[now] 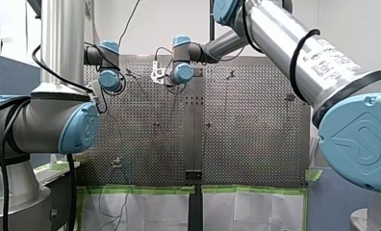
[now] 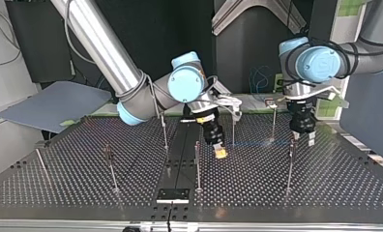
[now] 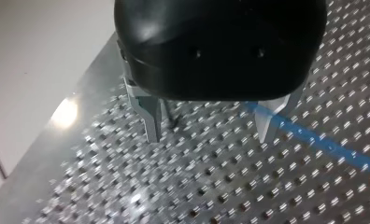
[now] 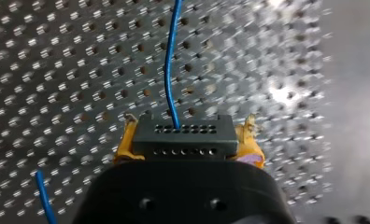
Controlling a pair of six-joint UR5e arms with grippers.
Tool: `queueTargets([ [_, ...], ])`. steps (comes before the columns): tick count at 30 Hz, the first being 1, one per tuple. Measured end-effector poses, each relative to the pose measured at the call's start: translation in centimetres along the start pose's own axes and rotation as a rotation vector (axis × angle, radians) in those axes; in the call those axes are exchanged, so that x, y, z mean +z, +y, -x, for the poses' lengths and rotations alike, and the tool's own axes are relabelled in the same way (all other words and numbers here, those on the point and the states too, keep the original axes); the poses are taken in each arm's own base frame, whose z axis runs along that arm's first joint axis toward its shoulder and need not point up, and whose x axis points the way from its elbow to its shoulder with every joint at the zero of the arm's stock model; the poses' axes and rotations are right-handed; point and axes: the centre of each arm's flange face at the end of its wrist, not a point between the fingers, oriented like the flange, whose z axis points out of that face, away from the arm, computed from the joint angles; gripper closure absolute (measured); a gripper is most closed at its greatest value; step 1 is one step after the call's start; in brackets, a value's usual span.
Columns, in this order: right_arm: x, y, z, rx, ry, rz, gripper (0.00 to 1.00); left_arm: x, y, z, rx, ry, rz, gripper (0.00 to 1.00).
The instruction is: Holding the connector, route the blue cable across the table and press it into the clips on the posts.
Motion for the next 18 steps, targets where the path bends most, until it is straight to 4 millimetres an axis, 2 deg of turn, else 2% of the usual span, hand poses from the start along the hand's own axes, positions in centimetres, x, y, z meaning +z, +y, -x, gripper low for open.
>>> queueTargets([
  [11, -0.7, 2.7, 4.4, 0.005, -0.092, 0.037, 1.00, -4.1, -0.8, 0.2, 0.006, 0.077, 0.000, 0.00],
  [18, -0.7, 4.0, 4.9, 0.003, -0.103, 0.053, 1.00, -6.5, -1.6, 1.1, 0.031, 0.088, -0.023, 0.00],
])
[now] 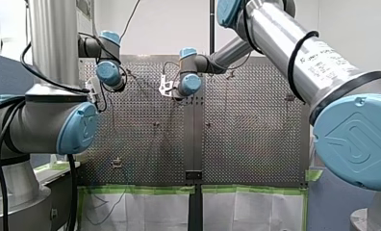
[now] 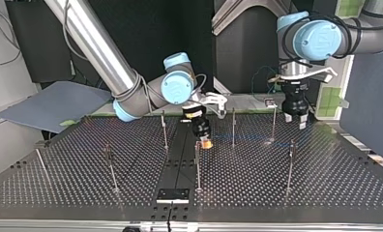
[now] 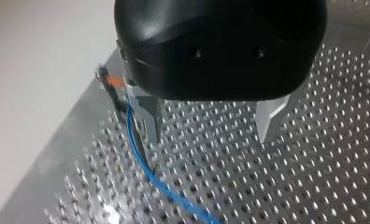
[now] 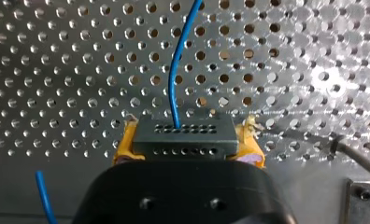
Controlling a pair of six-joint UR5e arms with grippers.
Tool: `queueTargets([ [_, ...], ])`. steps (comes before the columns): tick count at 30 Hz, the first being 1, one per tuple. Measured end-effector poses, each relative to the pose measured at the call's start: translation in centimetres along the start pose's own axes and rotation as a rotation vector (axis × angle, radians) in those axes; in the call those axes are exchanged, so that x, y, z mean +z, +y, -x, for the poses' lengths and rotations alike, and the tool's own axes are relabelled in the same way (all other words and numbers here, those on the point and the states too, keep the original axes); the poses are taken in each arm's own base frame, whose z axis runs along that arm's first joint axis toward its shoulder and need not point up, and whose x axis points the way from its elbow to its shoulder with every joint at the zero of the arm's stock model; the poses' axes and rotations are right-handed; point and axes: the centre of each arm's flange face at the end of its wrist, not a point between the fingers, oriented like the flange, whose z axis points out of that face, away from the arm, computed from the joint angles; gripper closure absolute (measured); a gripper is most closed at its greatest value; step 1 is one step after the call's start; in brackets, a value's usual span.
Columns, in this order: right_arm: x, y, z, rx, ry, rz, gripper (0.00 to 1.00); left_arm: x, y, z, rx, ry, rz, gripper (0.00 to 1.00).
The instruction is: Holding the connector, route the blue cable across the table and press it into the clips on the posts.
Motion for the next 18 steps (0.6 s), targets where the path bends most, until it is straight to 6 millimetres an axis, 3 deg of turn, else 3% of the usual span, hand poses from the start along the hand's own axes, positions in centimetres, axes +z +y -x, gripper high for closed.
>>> queueTargets([
  [10, 0.2, 0.6, -0.1, -0.001, 0.001, 0.004, 1.00, -2.6, -2.6, 2.5, 0.072, -0.058, -0.071, 0.00],
  [18, 0.5, 1.7, -0.2, 0.000, 0.004, 0.013, 1.00, -3.4, -5.2, 2.2, 0.132, -0.082, -0.169, 0.00],
])
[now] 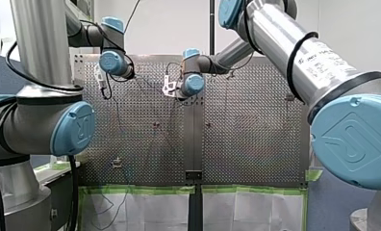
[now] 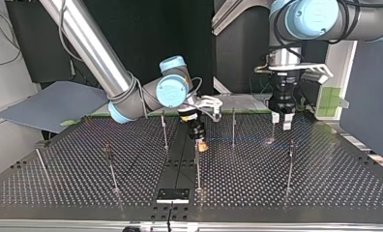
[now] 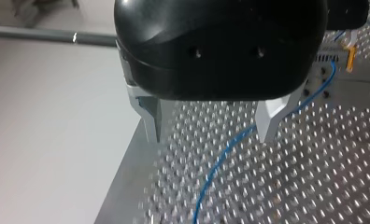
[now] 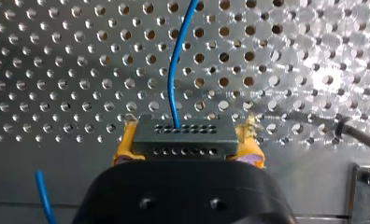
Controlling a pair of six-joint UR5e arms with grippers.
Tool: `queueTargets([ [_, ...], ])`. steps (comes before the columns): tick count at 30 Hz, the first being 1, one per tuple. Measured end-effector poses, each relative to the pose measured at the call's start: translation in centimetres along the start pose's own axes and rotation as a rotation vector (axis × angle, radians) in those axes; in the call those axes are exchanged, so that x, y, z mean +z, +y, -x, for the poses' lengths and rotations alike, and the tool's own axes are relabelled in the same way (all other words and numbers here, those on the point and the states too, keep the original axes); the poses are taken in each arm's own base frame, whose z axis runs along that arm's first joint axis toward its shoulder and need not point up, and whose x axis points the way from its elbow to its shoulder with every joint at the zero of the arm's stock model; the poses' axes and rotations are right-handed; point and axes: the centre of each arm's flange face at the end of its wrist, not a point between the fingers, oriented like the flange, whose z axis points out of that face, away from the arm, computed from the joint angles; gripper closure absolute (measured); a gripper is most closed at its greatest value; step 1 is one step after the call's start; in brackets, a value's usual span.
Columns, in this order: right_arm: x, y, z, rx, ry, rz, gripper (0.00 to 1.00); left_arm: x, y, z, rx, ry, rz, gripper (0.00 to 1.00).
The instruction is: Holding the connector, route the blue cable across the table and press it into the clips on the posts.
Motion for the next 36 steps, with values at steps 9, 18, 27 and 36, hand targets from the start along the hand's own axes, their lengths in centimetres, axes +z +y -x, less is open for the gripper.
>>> queueTargets([
  [9, 0.2, 0.7, -0.1, -0.002, 0.000, -0.001, 1.00, 2.0, -3.1, 0.1, 0.057, -0.064, -0.028, 0.00],
  [18, 0.4, 1.5, -0.1, -0.008, 0.000, 0.006, 1.00, 3.7, -6.3, -0.7, 0.119, -0.076, -0.026, 0.00],
  [27, 0.7, 2.4, -0.2, -0.008, 0.002, 0.015, 1.00, 3.4, -7.4, -5.2, 0.227, 0.039, 0.014, 0.00],
  [36, 0.7, 2.4, -0.2, -0.009, 0.000, 0.013, 1.00, 5.1, -5.9, -6.5, 0.261, 0.026, 0.103, 0.00],
])
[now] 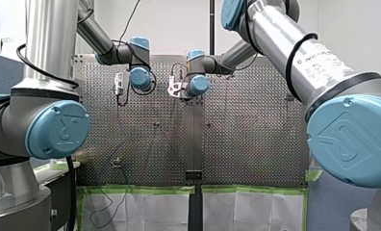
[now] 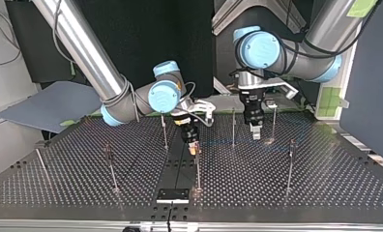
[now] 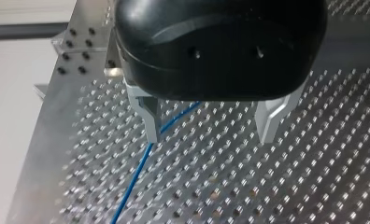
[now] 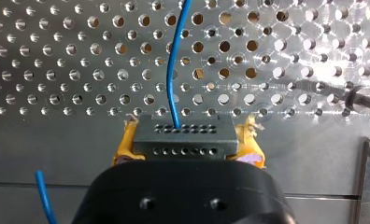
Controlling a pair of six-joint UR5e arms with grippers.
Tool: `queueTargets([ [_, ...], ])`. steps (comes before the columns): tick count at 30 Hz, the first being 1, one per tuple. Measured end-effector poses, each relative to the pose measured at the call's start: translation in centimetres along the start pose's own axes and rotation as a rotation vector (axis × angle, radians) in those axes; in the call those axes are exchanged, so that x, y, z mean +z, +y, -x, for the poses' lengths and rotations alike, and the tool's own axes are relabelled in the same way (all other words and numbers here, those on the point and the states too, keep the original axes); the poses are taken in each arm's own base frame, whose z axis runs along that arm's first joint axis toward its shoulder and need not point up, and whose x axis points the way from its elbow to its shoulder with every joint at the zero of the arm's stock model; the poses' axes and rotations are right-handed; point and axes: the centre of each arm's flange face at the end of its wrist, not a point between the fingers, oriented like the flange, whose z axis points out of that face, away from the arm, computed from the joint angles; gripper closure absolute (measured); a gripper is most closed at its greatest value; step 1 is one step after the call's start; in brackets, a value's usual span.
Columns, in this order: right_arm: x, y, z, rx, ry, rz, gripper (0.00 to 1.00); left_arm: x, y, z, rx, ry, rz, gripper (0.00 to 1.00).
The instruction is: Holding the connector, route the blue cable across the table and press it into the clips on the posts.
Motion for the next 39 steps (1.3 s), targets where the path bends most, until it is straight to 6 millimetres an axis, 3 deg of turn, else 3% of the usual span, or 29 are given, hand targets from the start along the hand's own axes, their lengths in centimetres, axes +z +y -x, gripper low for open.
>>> queueTargets([
  [17, 0.1, 0.1, -0.1, 0.001, 0.003, -0.003, 1.00, 3.4, 1.3, 2.8, -0.029, -0.109, 0.088, 0.00],
  [27, 0.1, 0.2, -0.1, 0.001, 0.004, -0.006, 1.00, 6.4, 0.6, 2.0, -0.033, -0.115, 0.092, 0.00],
  [33, 0.2, 0.3, -0.1, 0.002, 0.005, -0.004, 1.00, 7.0, 0.5, 1.7, -0.061, -0.125, 0.094, 0.00],
  [35, 0.2, 0.3, -0.1, 0.002, 0.006, -0.004, 1.00, 7.0, 0.5, 1.7, -0.071, -0.127, 0.095, 0.29],
  [36, 0.2, 0.3, -0.1, 0.002, 0.006, -0.004, 1.00, 7.0, 0.5, 1.8, -0.076, -0.127, 0.096, 0.29],
  [38, 0.2, 0.3, -0.1, 0.002, 0.006, -0.004, 1.00, 7.0, 0.6, 1.8, -0.089, -0.128, 0.102, 0.64],
  [39, 0.2, 0.3, -0.1, 0.002, 0.006, -0.004, 1.00, 7.0, 0.6, 1.8, -0.094, -0.129, 0.105, 0.64],
])
